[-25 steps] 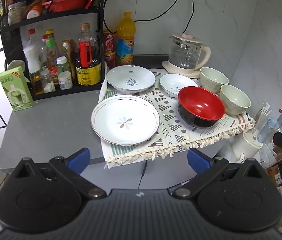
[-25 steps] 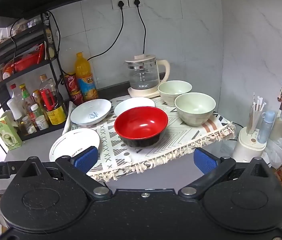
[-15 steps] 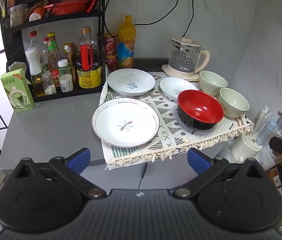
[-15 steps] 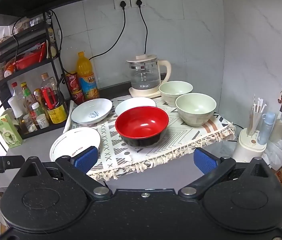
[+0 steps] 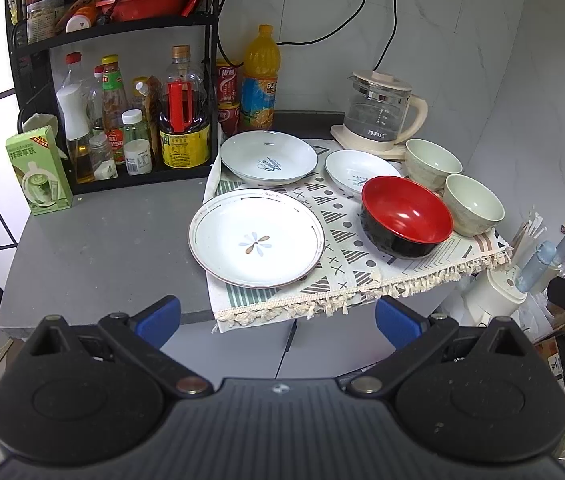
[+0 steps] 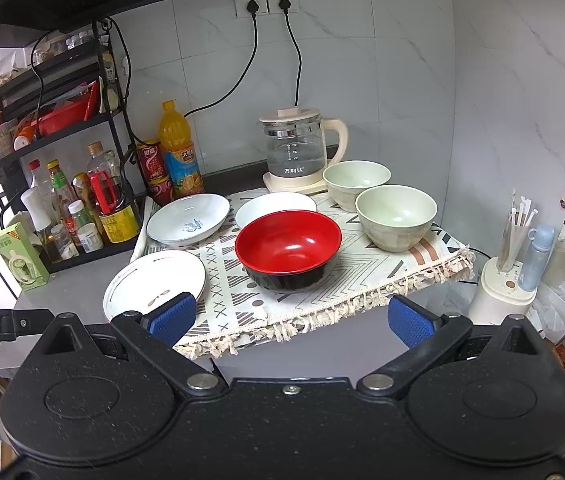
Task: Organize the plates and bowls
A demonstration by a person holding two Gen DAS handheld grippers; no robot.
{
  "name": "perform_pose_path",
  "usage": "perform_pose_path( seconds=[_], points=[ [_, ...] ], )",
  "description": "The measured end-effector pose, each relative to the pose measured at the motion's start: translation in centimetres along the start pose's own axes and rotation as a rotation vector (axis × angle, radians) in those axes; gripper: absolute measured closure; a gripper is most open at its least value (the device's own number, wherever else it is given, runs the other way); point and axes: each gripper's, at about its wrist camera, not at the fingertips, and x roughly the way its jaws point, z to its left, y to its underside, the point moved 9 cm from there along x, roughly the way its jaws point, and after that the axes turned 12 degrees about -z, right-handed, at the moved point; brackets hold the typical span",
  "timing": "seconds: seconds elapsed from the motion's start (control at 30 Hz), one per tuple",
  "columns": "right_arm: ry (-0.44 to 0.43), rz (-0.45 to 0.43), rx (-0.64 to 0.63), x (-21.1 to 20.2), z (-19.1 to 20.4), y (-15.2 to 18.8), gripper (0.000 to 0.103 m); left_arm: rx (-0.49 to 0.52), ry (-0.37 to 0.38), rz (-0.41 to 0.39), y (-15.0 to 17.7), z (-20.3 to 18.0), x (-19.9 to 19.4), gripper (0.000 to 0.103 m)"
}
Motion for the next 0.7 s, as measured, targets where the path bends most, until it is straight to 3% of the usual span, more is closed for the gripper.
perform_pose_path(
  seconds=[0.7],
  points=[
    [0.001, -0.002, -0.006, -0.19, -0.46, 0.02, 0.0, 0.009, -0.003, -0.009, -0.36, -1.03, -0.35, 0.001]
  ],
)
